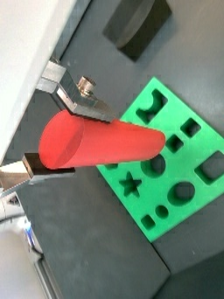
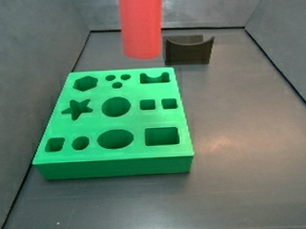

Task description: Insert the oval object.

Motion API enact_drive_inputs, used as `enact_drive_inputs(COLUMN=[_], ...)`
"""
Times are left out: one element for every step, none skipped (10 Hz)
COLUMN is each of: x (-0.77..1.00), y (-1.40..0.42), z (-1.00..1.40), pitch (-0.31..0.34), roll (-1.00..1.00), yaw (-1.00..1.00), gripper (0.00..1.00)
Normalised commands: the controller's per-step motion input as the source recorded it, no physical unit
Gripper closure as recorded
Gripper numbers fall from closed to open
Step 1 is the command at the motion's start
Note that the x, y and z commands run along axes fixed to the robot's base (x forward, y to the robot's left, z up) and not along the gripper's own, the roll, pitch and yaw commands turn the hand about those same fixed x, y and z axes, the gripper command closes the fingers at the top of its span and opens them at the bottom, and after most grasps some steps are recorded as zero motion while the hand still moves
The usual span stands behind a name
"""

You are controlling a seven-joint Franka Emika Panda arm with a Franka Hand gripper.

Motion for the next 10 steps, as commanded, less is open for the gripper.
enact_drive_inputs(x=[-0.12,-0.29,-0.21,-0.31,-0.39,-0.16,-0.17,-0.08,0.01,0.0], y=[-0.53,-0.63,-0.79,-0.8,-0.77,-0.53,-0.35,-0.17,0.01,0.12], z=[-0.66,-0.75,-0.63,-0.66,-0.69,-0.6,-0.51,-0.41,-0.22,-0.16], pitch=[-0.013,-0.057,-0.059,-0.179,-0.223,-0.157,-0.149,-0.09,0.0,0.0], roll=[0.11,0.17,0.14,0.16,0.2,0.02,0.09,0.06,0.09,0.11], yaw=[0.67,0.54,0.44,0.39,0.26,0.17,0.01,0.0,-0.03,-0.05], gripper=[1.0,1.0,1.0,1.0,1.0,1.0,1.0,1.0,1.0,1.0])
